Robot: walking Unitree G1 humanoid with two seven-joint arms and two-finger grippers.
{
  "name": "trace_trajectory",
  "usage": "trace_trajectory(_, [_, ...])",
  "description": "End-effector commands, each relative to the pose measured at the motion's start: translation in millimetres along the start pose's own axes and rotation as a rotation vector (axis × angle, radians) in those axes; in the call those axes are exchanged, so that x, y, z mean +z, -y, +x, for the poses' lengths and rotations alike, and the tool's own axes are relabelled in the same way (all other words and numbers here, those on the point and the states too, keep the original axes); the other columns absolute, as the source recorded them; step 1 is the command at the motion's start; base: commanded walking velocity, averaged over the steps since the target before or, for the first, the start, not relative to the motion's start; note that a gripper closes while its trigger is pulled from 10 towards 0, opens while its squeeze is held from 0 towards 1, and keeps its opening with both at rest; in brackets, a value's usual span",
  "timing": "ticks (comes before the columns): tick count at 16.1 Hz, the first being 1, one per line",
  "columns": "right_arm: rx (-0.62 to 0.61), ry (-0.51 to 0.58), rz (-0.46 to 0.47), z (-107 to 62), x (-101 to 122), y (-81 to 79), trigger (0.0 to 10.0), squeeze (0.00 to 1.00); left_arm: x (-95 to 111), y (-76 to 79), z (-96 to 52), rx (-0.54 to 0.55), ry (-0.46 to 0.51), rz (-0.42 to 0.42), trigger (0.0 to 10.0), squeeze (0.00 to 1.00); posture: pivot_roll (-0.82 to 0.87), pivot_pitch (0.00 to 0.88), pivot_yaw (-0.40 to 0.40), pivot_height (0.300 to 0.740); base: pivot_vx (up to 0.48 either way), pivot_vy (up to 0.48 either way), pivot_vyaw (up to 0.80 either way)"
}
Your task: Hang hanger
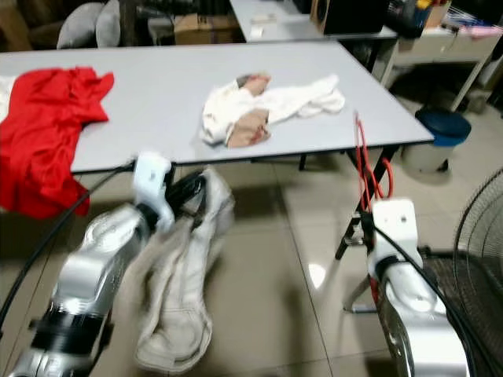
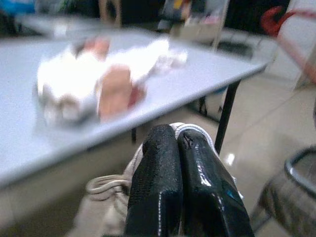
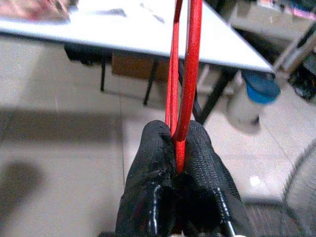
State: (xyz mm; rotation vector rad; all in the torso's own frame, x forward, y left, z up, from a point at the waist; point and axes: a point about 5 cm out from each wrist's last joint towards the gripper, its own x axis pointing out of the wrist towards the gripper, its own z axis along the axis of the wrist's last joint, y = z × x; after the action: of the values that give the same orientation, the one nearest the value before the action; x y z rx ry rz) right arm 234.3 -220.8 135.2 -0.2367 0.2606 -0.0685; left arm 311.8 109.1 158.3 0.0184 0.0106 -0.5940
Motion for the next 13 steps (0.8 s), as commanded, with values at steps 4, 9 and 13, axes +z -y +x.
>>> trace_trajectory(4, [-0.002, 0.061, 0.016, -2.0, 10.4, -3.0, 10.0, 0.0, 21.1, -6.6, 7.9, -0.003, 0.088, -0.033, 10.0, 0.0, -0.16, 0.0, 0.046, 0.74, 0.338, 0.0, 0.0])
trace_trajectory(9, [0.015, 0.082, 0.029, -1.5, 15.7, -5.7, 10.0, 0.0, 18.2, 0.4, 12.7, -0.032, 0.094, -0.054, 10.0, 0.0, -0.17, 0.0, 0.039, 0.74, 0.388, 0.0, -0.16])
trace_trajectory(13, [0.018, 0.078, 0.011, 0.0, 15.2, -4.4, 10.0, 0.0, 19.3, 4.6, 14.4, -0.048, 0.107, -0.068, 10.0, 0.0, -0.17, 0.0, 0.02, 0.74, 0.396, 0.0, -0.8])
